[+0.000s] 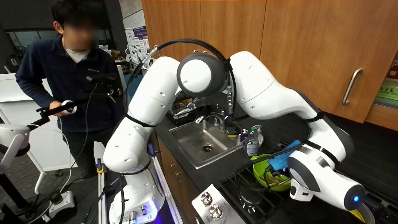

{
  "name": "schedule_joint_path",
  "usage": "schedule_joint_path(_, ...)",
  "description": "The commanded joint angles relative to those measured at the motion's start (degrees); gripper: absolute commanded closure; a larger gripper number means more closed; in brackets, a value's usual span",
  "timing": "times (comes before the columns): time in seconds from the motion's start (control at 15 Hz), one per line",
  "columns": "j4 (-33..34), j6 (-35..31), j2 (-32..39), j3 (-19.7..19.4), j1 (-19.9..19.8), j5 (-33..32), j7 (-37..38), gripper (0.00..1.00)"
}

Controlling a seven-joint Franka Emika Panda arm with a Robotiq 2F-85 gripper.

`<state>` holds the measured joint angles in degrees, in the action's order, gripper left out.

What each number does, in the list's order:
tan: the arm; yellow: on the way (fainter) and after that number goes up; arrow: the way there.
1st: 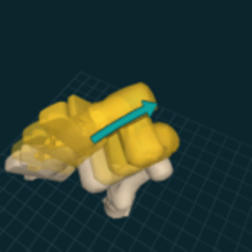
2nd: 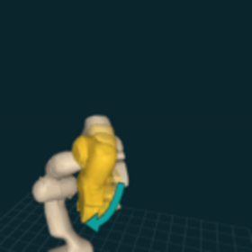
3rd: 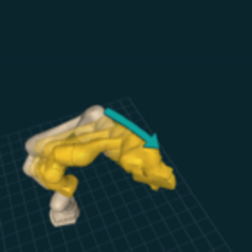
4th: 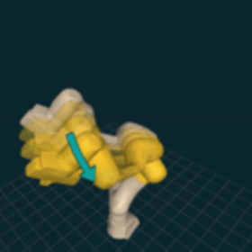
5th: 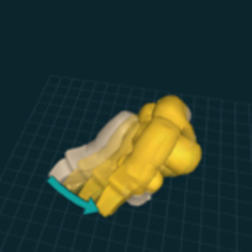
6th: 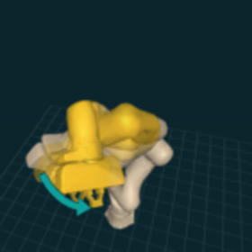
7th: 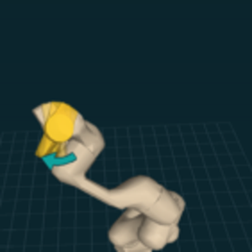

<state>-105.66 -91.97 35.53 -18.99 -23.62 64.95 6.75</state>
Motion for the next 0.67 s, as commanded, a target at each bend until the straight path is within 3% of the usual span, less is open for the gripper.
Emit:
schedule_joint_path(0.0,-0.6,2.5,-1.9,1.1,-0.2,-1.7,-2.9,0.99)
schedule_joint_path(0.6,-5.0,7.7,-3.9,1.4,-1.1,-3.6,-18.4,0.99)
